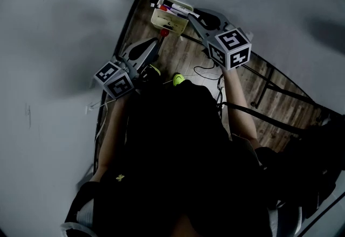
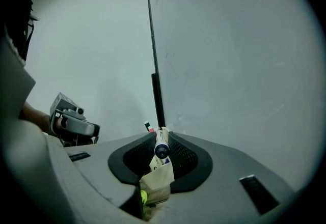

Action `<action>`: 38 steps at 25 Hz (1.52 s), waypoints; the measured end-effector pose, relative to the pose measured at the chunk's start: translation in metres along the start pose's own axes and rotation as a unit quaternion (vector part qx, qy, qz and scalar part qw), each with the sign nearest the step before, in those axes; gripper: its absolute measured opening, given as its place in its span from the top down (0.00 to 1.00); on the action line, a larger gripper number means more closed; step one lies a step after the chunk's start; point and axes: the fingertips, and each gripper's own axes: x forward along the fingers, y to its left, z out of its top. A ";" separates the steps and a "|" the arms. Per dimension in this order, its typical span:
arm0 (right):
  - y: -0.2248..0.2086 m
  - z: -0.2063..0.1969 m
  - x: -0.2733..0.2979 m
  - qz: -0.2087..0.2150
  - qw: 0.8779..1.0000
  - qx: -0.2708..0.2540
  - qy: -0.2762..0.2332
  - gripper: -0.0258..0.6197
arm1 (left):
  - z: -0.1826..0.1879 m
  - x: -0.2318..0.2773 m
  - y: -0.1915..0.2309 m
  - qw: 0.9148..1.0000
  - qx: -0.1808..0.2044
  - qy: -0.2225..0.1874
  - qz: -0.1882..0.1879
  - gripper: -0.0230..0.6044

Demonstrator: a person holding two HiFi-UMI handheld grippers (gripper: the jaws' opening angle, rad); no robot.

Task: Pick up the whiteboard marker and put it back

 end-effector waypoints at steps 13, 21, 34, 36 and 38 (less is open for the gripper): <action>-0.005 -0.013 0.012 -0.003 1.000 0.000 0.015 0.83 | 0.002 -0.001 -0.004 1.000 -0.004 0.007 -0.003 0.96; -0.007 -0.019 0.022 -0.004 1.000 -0.006 0.025 0.83 | 0.000 0.004 -0.004 1.000 -0.010 0.014 -0.010 0.96; -0.010 -0.028 0.026 -0.007 0.999 -0.008 0.030 0.83 | -0.003 0.003 -0.002 1.000 -0.014 0.022 -0.005 0.96; -0.011 -0.028 0.026 -0.007 0.999 -0.010 0.030 0.83 | -0.003 0.004 -0.002 1.000 -0.014 0.023 -0.005 0.96; -0.011 -0.029 0.027 -0.006 0.999 -0.013 0.031 0.83 | -0.003 0.005 -0.001 1.000 -0.014 0.024 -0.005 0.96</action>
